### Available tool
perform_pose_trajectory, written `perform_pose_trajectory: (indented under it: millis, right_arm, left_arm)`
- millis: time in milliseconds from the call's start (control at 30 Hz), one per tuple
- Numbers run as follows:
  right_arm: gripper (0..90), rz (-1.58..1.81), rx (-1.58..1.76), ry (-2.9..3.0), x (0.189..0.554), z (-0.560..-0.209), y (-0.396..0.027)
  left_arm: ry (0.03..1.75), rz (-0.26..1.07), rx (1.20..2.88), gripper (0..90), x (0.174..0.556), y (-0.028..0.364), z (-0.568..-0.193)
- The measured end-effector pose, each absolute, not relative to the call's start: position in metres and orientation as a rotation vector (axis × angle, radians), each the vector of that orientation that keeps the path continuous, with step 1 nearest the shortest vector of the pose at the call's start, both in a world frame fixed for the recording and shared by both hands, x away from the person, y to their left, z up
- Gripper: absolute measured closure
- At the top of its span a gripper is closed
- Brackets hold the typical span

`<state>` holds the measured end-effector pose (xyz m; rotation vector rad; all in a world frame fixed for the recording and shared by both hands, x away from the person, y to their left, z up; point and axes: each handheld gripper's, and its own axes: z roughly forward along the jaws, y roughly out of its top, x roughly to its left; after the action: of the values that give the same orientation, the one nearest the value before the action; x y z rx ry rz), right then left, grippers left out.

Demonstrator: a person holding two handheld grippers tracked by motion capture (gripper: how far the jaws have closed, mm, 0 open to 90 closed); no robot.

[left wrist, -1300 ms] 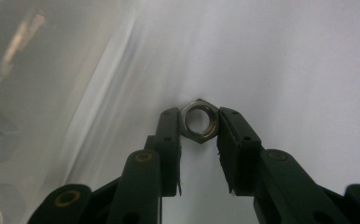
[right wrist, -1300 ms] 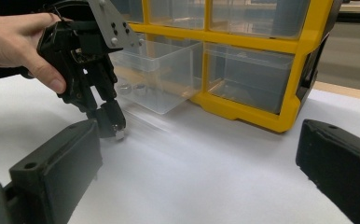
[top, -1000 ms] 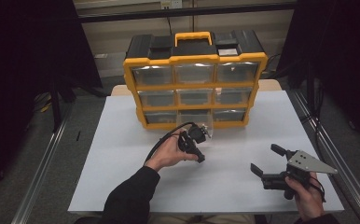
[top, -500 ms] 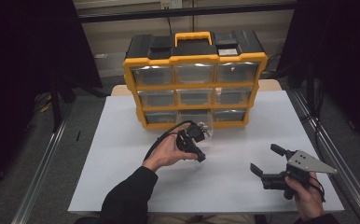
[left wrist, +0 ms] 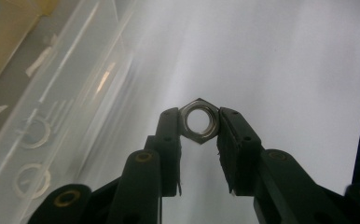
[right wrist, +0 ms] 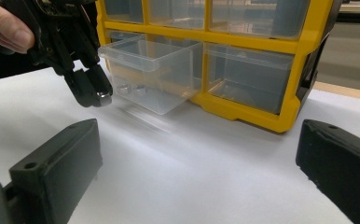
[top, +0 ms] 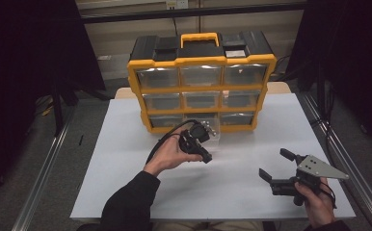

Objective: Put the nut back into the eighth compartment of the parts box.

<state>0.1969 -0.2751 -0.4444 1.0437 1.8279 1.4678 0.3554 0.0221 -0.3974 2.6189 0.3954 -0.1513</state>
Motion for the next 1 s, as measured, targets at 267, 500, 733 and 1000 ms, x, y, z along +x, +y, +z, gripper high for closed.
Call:
perform_pose_trajectory:
  millis: [267, 500, 733, 1000]
  right_arm:
    - [0.3, 1.471, 1.044, 1.827, 0.197, -0.444, -0.275]
    - [0.3, 1.470, 1.046, 1.820, 0.198, -0.445, -0.275]
    - [0.3, 1.472, 1.034, 1.831, 0.199, -0.445, -0.275]
    - [0.3, 1.468, 1.042, 1.828, 0.198, -0.444, -0.275]
  left_arm:
    - [0.411, -0.139, 2.601, 70.3, 0.355, 0.027, -0.390]
    - [0.403, -0.149, 2.592, 70.3, 0.357, 0.030, -0.379]
    - [0.384, -0.116, 2.608, 70.3, 0.362, 0.034, -0.369]
    - [0.401, -0.108, 2.578, 70.3, 0.364, 0.040, -0.354]
